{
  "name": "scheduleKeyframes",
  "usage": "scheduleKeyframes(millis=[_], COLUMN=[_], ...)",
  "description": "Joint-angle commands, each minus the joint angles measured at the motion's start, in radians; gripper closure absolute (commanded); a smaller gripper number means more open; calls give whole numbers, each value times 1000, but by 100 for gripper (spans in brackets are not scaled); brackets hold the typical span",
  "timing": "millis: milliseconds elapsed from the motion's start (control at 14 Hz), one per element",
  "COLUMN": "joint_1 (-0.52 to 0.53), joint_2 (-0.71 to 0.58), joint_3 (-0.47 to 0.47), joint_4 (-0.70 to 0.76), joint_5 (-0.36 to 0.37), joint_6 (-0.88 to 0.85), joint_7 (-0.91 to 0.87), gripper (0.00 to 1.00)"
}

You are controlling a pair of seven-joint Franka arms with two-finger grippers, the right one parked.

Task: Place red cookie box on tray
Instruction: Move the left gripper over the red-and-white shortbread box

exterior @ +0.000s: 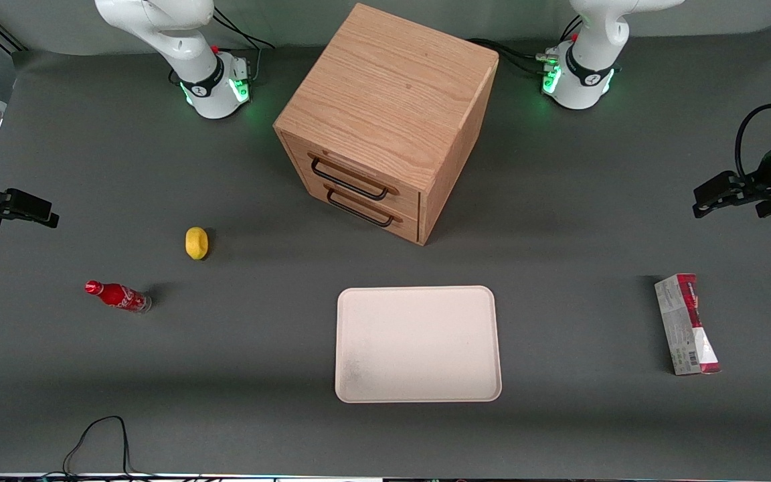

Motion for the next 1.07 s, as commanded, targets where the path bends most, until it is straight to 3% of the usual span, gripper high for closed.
scheduleKeyframes(millis=[0, 571, 786, 1000], joint_1=[-9, 5, 71, 140], joint_2=[-20, 32, 83, 219], joint_3=[9, 16, 19, 19], joint_4=[-13, 16, 34, 198], joint_5=[-7, -4, -4, -1], joint_6=[-19, 7, 82, 75], joint_7=[-13, -4, 7, 98], gripper=[0, 0, 0, 0])
